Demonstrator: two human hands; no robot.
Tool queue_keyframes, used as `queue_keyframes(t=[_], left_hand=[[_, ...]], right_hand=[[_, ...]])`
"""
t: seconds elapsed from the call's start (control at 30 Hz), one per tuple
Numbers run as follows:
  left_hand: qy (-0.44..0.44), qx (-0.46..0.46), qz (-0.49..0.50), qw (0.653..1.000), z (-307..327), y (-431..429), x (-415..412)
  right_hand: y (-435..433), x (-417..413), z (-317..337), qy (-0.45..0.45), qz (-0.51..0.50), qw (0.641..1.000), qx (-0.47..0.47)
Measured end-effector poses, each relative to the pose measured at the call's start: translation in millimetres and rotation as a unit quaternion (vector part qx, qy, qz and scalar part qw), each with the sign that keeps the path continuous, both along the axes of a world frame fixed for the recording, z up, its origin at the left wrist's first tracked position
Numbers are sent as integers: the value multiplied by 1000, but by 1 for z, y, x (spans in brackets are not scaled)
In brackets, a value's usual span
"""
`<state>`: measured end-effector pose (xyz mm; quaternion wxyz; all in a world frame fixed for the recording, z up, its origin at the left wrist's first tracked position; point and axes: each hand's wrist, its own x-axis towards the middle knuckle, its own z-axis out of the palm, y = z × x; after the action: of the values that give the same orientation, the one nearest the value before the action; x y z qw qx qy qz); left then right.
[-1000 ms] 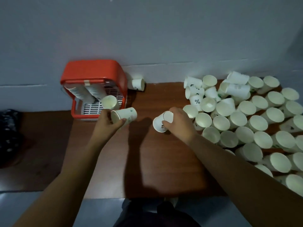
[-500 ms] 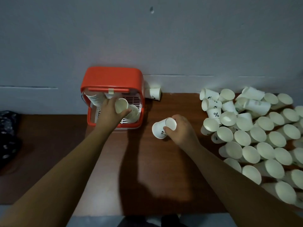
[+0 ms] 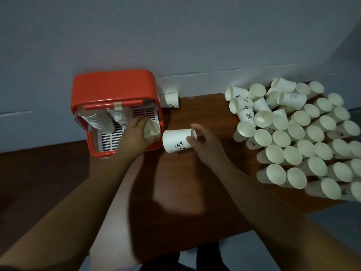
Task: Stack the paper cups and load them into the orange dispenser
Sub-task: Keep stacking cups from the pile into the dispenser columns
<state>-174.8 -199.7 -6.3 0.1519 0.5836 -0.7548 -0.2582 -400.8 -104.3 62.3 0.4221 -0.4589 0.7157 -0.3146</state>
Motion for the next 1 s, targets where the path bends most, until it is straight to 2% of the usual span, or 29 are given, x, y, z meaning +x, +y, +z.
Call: queue_keyframes(t=[0.07, 0.1, 0.13, 0.17, 0.23, 0.27, 0.3, 0.33, 0.47, 0.53, 0.73, 1.0], left_hand=[[52, -66, 33, 996, 10, 15, 8], [100, -66, 57, 991, 16, 25, 11], [161, -23, 80, 983, 22, 33, 12], [235, 57, 98, 965, 29, 41, 13], [397, 199, 115, 888, 39, 49, 15], [454, 230, 122, 852, 43, 49, 18], [486, 239, 126, 831, 47, 49, 21], [496, 234, 128, 827, 51, 48, 25], [489, 197, 127, 840, 54, 40, 43], [470, 178, 110, 858, 53, 32, 51], [321, 87, 62, 941, 53, 3, 54], [210, 30, -11, 977, 36, -18, 52]], right_hand=[[-4, 10, 4, -63, -25, 998, 0], [-6, 15, 7, -97, -37, 995, 2], [-8, 21, 10, -126, -44, 991, 5], [-11, 28, 13, -148, -45, 988, 10], [-17, 43, 17, -186, -39, 982, 16], [-20, 49, 17, -196, -35, 980, 17], [-23, 56, 17, -197, -28, 980, 17], [-26, 61, 17, -191, -17, 981, 17], [-36, 75, 19, -84, 69, 994, 22], [-43, 79, 21, -53, 99, 994, 7], [-72, 88, 29, -26, 114, 990, -74], [-74, 87, -2, 0, 93, 994, -54]])
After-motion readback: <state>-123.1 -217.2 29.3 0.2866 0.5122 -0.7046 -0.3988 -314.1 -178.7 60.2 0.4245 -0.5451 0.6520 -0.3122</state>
